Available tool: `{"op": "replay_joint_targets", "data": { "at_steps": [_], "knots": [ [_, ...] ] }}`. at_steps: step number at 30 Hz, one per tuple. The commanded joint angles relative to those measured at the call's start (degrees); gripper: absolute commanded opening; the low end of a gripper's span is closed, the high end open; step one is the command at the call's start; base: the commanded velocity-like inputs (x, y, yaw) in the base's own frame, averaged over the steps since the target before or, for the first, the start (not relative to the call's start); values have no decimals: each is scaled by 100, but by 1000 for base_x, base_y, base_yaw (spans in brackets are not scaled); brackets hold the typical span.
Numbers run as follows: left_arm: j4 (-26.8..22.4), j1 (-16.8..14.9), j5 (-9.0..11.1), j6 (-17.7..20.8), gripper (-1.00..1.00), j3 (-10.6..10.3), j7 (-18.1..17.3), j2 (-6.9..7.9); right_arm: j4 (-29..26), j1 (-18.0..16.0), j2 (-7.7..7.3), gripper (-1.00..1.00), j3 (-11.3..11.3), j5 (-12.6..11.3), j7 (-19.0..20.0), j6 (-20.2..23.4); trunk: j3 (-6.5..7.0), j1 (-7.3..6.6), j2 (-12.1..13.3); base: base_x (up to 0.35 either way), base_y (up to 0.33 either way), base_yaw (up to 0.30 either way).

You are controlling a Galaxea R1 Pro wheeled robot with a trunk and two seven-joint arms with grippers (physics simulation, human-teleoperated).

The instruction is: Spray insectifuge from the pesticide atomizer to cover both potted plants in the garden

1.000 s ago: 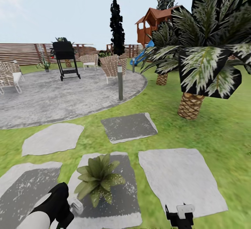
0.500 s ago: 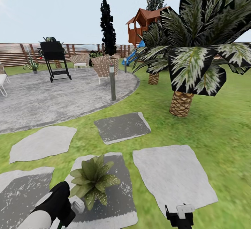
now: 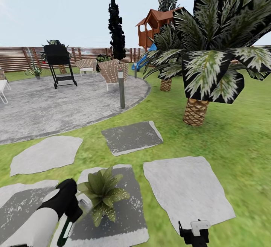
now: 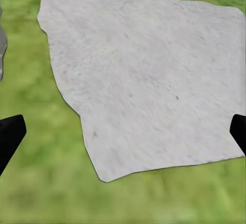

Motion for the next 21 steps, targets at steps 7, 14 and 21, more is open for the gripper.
{"op": "replay_joint_targets", "data": {
  "at_steps": [7,14,21],
  "knots": [
    [1,-36,-1229,4,-100,23,-896,159,7,-5,1,100,-26,61,-32,-21,-6,-1,-2,0,0,0],
    [52,-10,-1270,0,-100,33,-926,141,6,-3,1,100,-21,52,-32,-23,-6,-1,-2,0,180,-37],
    [428,-8,-1244,-409,-100,78,-934,71,6,0,1,100,-22,52,-32,-22,-6,-1,-2,0,249,-279]
  ]
}}
